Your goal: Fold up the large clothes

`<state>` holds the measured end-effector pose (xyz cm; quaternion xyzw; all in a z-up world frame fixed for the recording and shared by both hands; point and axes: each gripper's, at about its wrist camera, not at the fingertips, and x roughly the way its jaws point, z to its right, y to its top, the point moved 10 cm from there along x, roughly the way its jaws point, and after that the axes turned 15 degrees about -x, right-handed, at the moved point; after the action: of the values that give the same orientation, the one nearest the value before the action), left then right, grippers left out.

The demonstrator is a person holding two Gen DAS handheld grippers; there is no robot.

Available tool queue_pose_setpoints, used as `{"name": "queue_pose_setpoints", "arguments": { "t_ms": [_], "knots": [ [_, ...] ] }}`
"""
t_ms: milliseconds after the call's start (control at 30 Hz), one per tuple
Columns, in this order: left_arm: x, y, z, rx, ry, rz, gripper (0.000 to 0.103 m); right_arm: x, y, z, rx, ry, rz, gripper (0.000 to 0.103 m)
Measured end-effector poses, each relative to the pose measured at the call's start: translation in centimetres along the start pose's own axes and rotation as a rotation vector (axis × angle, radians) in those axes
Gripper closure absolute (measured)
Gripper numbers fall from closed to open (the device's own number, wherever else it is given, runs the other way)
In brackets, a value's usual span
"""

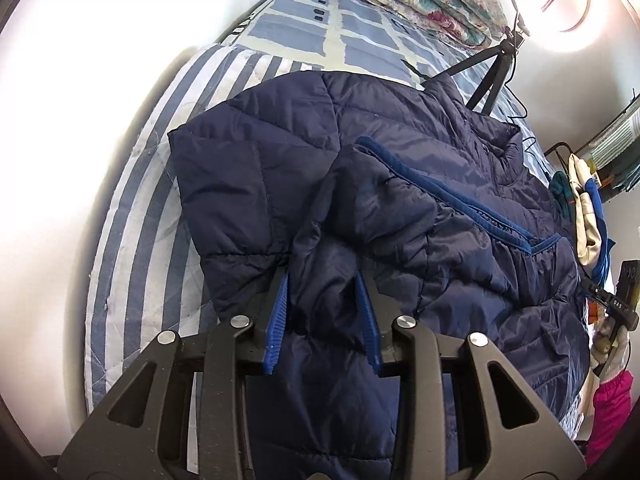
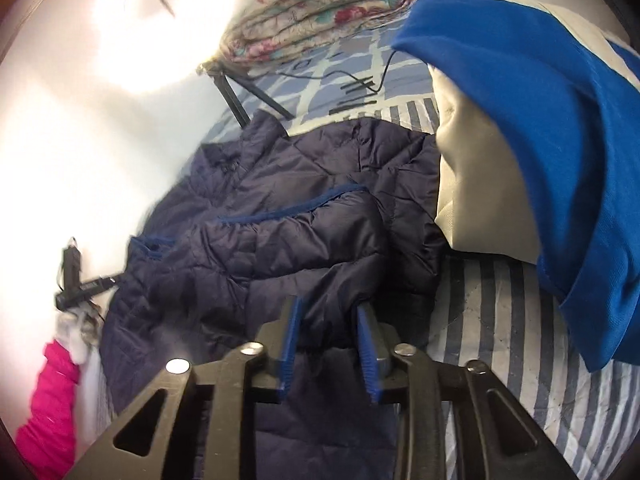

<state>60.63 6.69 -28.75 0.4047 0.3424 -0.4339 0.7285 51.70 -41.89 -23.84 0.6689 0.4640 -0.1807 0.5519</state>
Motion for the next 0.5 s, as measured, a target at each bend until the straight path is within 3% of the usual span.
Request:
{"name": "queue_pose_setpoints", "arguments": {
  "t_ms": [67, 133, 167, 233, 300, 500],
  "knots": [
    [0.2, -0.1, 0.3, 0.019, 0.011, 0.006, 0.07, 0.9, -0.4, -0.2, 0.015, 0.014, -0.026, 0.042],
    [0.5, -0.3, 0.4, 0.037, 0.033, 0.009, 0.07, 1.4, -0.6, -0.3, 0.007, -0.003, -0.038, 0.051],
    [0.4, -0.4, 0.6, 0.05, 0.047, 0.02, 0.075, 1.7, -0.8, -0.4, -0.01, -0.028, -0.052, 0.065],
    [0.2, -0.6, 0.9, 0.071, 0.047, 0.03, 0.094, 1.6, -0.9, -0.6, -0.025, -0.047, -0.057, 0.074],
    [-0.3, -0.6, 1.0, 0.08, 0.053, 0.051, 0.097, 1.0, -0.7, -1.0, -0.056, -0.077, -0.053, 0.086],
    [-2.8, -0.3, 1.4, 0.077, 0.042, 0.122, 0.1, -1.1, 0.2, -2.5, -0.149, -0.164, -0.038, 0.096]
  ]
}}
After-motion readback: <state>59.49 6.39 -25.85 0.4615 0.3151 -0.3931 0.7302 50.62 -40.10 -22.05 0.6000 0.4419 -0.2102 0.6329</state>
